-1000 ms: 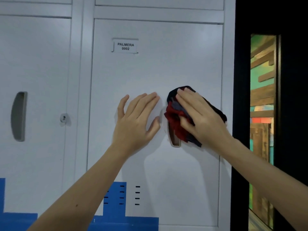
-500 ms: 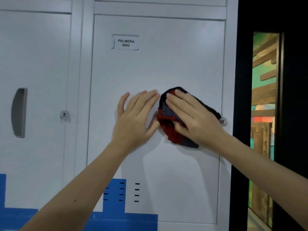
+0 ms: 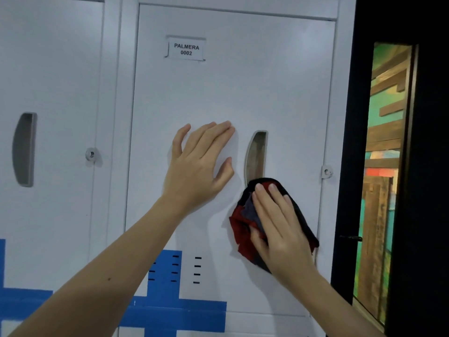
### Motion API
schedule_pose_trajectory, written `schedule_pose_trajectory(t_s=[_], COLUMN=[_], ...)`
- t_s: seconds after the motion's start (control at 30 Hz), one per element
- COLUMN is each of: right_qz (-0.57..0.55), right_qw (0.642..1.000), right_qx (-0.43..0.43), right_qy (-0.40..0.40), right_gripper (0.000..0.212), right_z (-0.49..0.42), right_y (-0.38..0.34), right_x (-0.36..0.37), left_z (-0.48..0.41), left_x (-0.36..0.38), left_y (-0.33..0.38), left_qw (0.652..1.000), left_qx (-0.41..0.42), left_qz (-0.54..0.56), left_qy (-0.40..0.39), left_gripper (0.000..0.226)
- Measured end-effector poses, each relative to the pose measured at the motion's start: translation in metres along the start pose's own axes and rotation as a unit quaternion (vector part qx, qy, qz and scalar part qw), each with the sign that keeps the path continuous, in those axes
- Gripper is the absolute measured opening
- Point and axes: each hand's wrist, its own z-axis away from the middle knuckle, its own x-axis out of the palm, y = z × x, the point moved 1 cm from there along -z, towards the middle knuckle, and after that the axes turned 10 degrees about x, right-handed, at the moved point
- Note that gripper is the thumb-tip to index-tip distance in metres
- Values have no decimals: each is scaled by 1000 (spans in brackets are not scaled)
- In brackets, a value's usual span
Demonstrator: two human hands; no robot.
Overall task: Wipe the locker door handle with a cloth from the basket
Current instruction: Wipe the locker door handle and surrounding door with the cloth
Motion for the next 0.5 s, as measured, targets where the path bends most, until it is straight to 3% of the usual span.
schedule_pose_trajectory(t_s=[0.23,0.37,0.5], right_qz=[-8,-19,90], right_qw=[999,1000,995], right_qx=[4,2,-25], right_qy=[36,13,26], right_gripper=[37,40,38], right_z=[-43,-30,-26], right_y=[-4,-3,14], right_x=[7,5,-11], left_z=[0,-1,0], left_x=[0,0,-1], left_y=[0,0,0], left_qw=[1000,1000,1000], left_qx=[-4,-7,-7], left_qz=[5,13,13], left_qy=[1,1,-3], left_gripper=[43,44,44])
